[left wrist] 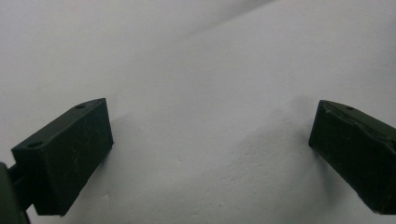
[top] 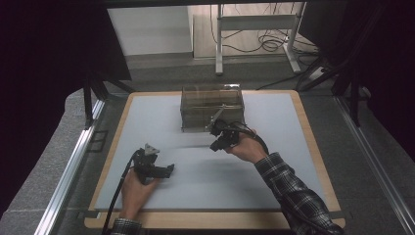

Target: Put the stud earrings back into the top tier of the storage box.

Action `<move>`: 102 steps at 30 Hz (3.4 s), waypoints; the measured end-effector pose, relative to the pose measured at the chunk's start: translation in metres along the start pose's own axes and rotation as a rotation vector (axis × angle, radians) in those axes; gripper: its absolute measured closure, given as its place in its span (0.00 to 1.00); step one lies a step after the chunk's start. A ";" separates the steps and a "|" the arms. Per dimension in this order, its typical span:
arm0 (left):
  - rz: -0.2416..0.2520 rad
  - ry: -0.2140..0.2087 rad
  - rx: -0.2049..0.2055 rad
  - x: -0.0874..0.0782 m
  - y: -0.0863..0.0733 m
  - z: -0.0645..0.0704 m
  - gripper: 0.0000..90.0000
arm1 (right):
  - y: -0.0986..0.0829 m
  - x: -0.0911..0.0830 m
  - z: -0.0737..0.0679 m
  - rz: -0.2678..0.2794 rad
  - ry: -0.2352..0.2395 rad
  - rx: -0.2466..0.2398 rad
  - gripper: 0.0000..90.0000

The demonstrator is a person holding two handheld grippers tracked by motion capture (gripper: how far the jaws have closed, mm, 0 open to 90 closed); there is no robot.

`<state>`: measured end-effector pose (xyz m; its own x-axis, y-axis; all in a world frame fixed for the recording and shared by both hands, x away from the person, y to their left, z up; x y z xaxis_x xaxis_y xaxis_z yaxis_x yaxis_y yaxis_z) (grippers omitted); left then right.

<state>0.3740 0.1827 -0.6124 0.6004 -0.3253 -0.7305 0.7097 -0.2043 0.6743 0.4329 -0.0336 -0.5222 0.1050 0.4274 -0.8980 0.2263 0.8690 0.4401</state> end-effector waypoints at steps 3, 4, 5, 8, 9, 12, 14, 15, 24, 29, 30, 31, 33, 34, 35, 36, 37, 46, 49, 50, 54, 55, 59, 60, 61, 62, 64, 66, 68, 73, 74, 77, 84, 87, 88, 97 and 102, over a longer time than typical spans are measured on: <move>0.000 0.000 0.000 0.000 0.000 0.000 0.00 | 0.004 -0.009 0.004 0.029 -0.012 0.004 0.93; 0.000 0.000 0.000 0.000 0.000 0.000 0.00 | 0.005 -0.011 0.005 0.036 -0.013 0.006 0.93; 0.000 0.000 0.000 0.000 0.000 0.000 0.00 | 0.005 -0.013 0.006 0.041 -0.013 0.009 0.93; 0.000 0.000 0.000 0.000 0.000 0.000 0.00 | 0.007 -0.016 0.008 0.050 -0.018 0.009 0.93; 0.000 0.000 0.000 0.000 0.000 0.000 0.00 | 0.008 -0.019 0.009 0.058 -0.024 0.011 0.93; 0.001 0.001 0.001 0.000 0.000 0.000 0.00 | 0.010 -0.023 0.011 0.071 -0.026 0.014 0.93; 0.001 0.001 0.001 0.000 0.000 0.000 0.00 | 0.012 -0.027 0.012 0.084 -0.032 0.020 0.93; 0.001 0.000 0.001 0.000 0.000 0.000 0.00 | 0.014 -0.031 0.015 0.095 -0.037 0.024 0.93; 0.001 -0.001 0.000 0.000 0.000 0.000 0.00 | 0.020 -0.042 0.026 0.131 -0.074 0.048 0.93; 0.001 -0.001 -0.003 0.000 0.000 0.000 0.00 | 0.026 -0.046 0.036 0.155 -0.106 0.062 0.93; 0.001 -0.001 -0.003 0.000 0.000 0.000 0.00 | 0.026 -0.046 0.036 0.155 -0.106 0.062 0.93; 0.002 -0.001 -0.003 0.000 0.000 0.000 0.00 | 0.027 -0.047 0.038 0.159 -0.111 0.065 0.93; 0.001 -0.002 -0.003 0.000 0.000 0.000 0.00 | 0.028 -0.046 0.042 0.164 -0.121 0.071 0.93; 0.001 -0.002 -0.003 0.000 0.000 0.000 0.00 | 0.030 -0.044 0.047 0.169 -0.132 0.079 0.93; 0.001 -0.002 -0.003 0.000 0.000 0.000 0.00 | 0.030 -0.044 0.047 0.169 -0.132 0.079 0.93; 0.001 -0.002 -0.003 0.000 0.000 0.000 0.00 | 0.031 -0.043 0.050 0.174 -0.137 0.087 0.93; 0.001 -0.002 -0.003 0.000 0.000 0.000 0.00 | 0.031 -0.042 0.052 0.175 -0.142 0.089 0.93; 0.001 -0.002 -0.004 0.000 0.000 0.000 0.00 | 0.032 -0.031 0.067 0.178 -0.174 0.120 0.93; 0.001 -0.002 -0.004 0.000 0.000 0.000 0.00 | 0.032 -0.027 0.072 0.180 -0.182 0.130 0.93; 0.001 -0.002 -0.004 0.000 0.000 0.000 0.00 | 0.032 -0.024 0.075 0.183 -0.185 0.136 0.93; 0.004 -0.003 -0.007 0.000 0.000 0.000 0.00 | 0.033 -0.019 0.079 0.186 -0.187 0.149 0.93; 0.001 -0.002 -0.003 0.000 0.000 0.000 0.00 | 0.033 -0.019 0.079 0.186 -0.187 0.149 0.93; 0.003 -0.002 -0.007 0.000 0.000 0.000 0.00 | 0.034 -0.014 0.082 0.189 -0.187 0.160 0.93; 0.003 -0.002 -0.007 0.000 0.000 0.000 0.00 | 0.034 -0.014 0.082 0.189 -0.187 0.160 0.93; 0.000 -0.002 -0.003 0.000 0.000 0.000 0.00 | 0.034 -0.013 0.082 0.189 -0.186 0.163 0.93; 0.002 -0.002 -0.006 0.000 0.000 0.000 0.00 | 0.035 -0.010 0.082 0.187 -0.191 0.161 0.93; 0.005 -0.003 -0.009 0.000 0.000 0.001 0.00 | 0.036 -0.008 0.083 0.188 -0.189 0.164 0.93; 0.005 -0.003 -0.009 0.000 0.000 0.001 0.00 | 0.036 -0.007 0.084 0.186 -0.189 0.166 0.93; 0.004 -0.002 -0.008 0.000 0.000 0.000 0.00 | 0.036 -0.004 0.085 0.184 -0.186 0.170 0.91; 0.003 -0.002 -0.008 0.000 0.000 0.000 0.00 | 0.035 -0.003 0.086 0.184 -0.197 0.169 0.89; 0.003 -0.002 -0.008 0.000 0.000 0.000 0.00 | 0.036 -0.003 0.086 0.185 -0.197 0.170 0.89; 0.004 -0.003 -0.008 0.000 0.000 0.001 0.00 | 0.036 -0.006 0.086 0.189 -0.202 0.169 0.89; 0.004 -0.003 -0.009 0.000 0.000 0.001 0.00 | 0.036 -0.010 0.083 0.195 -0.194 0.165 0.86; 0.005 -0.003 -0.009 0.000 0.000 0.001 0.00 | 0.035 -0.013 0.080 0.205 -0.191 0.158 0.85; 0.004 -0.003 -0.009 0.000 0.000 0.001 0.00 | 0.035 -0.016 0.078 0.214 -0.191 0.155 0.84; 0.004 -0.003 -0.009 0.000 0.000 0.001 0.00 | 0.035 -0.024 0.073 0.232 -0.191 0.140 0.80; 0.002 -0.002 -0.006 0.000 0.000 0.000 0.00 | 0.034 -0.029 0.069 0.242 -0.193 0.134 0.75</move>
<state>0.3740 0.1823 -0.6124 0.6014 -0.3274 -0.7288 0.7107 -0.1976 0.6752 0.5045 -0.0331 -0.4818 0.3494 0.5514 -0.7575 0.2964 0.7019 0.6476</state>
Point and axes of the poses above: each handheld gripper's, and its own axes: x roughly forward along the jaws, y roughly out of its top, z roughly to its right, the point moved 8 cm from there along x, roughly forward along the jaws, and after that the axes turned 5 degrees about -x, right-handed, at the moved point
